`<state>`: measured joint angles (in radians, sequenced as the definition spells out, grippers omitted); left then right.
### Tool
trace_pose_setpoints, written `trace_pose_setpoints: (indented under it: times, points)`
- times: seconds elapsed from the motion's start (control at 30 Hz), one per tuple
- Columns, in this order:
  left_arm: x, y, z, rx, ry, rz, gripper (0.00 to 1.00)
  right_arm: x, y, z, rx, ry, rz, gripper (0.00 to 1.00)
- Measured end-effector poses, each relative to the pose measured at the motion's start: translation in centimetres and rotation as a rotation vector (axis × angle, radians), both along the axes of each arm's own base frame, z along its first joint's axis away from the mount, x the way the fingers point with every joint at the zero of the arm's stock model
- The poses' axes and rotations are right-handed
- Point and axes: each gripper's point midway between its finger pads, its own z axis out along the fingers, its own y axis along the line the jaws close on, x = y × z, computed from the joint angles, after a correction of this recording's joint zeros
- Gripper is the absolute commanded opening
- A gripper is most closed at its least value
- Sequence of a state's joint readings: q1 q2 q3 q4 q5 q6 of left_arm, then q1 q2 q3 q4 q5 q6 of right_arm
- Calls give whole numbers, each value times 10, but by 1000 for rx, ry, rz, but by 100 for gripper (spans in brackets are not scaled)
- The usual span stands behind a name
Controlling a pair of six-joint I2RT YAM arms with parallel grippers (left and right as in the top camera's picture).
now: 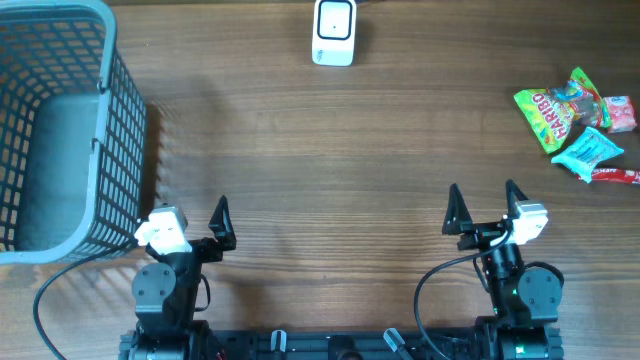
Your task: Scan the item barcode
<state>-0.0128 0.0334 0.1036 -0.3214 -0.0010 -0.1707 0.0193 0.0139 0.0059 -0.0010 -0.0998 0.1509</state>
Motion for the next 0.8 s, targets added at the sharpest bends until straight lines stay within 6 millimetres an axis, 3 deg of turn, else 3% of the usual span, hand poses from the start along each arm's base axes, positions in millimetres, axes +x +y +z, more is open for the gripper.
trace_pose_setpoints:
  times: [0.8]
  points:
    - [0, 0, 0, 0, 0, 0, 100, 0, -1, 0, 0, 0, -8, 99]
